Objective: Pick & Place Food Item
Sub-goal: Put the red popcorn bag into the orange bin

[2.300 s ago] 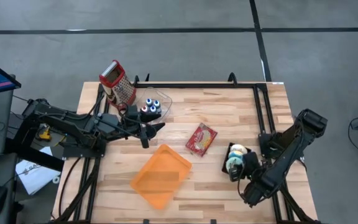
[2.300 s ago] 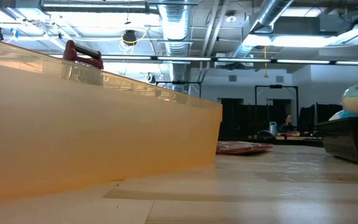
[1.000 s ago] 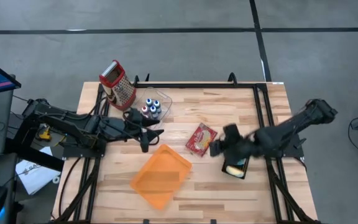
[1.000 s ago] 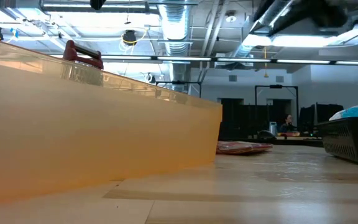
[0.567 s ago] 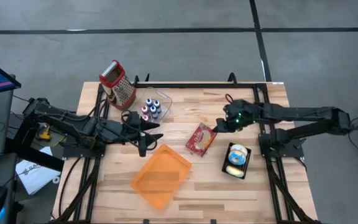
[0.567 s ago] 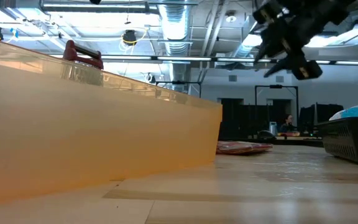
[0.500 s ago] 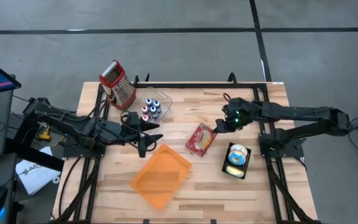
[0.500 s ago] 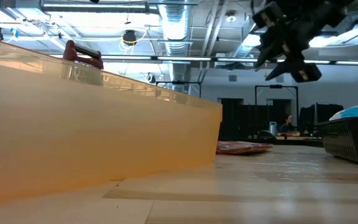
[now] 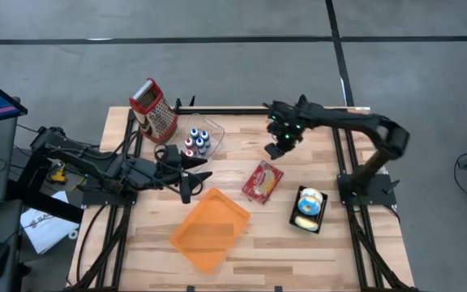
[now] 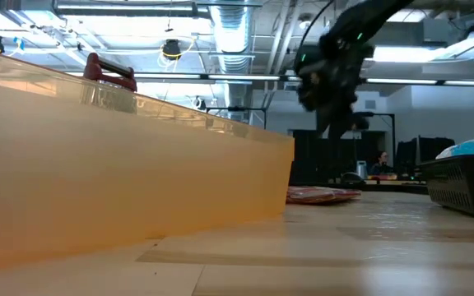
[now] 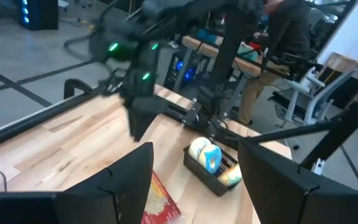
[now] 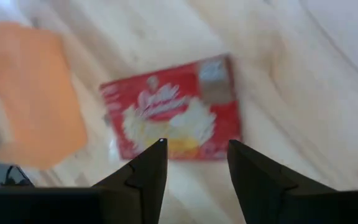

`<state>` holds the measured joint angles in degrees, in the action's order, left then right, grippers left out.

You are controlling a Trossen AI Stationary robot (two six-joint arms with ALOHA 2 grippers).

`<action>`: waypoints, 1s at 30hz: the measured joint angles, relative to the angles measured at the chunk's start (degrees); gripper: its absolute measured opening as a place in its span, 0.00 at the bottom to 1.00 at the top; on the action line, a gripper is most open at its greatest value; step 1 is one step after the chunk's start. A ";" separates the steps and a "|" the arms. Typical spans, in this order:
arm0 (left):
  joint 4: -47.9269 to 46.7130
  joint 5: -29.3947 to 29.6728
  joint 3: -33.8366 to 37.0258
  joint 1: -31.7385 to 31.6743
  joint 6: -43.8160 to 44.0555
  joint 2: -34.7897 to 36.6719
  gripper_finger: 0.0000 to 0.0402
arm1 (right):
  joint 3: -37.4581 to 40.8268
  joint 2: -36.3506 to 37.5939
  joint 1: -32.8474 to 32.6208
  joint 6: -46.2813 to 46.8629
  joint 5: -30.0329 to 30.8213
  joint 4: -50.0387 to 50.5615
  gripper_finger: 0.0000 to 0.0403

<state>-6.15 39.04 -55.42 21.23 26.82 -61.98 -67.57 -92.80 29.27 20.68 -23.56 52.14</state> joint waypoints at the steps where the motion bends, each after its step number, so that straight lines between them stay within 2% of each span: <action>1: 0.34 0.24 0.00 0.00 0.00 0.00 0.58 | -0.44 -1.95 1.21 -0.82 -0.76 -0.47 0.40; 6: 2.20 0.61 0.00 0.00 0.04 0.00 0.58 | -1.98 -9.10 4.79 -4.47 -3.20 -2.34 0.44; 11: 2.76 1.68 0.00 0.00 0.06 0.00 0.58 | -2.23 -13.76 4.41 -7.42 -3.44 -4.75 0.46; 16: 3.47 1.97 0.00 0.00 0.45 0.00 0.58 | -2.33 -14.94 4.37 -7.62 -3.07 -9.90 0.45; 22: 3.78 2.80 0.00 0.00 0.47 0.00 0.58 | -2.20 -17.67 5.12 -8.47 -2.91 -10.21 0.45; 30: 3.93 2.98 0.00 0.00 0.67 0.00 0.58 | -1.97 -20.12 2.74 -8.69 -3.96 -11.46 0.45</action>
<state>-2.22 42.02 -55.42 21.23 27.49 -61.98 -69.54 -112.92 32.01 11.99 -27.52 40.68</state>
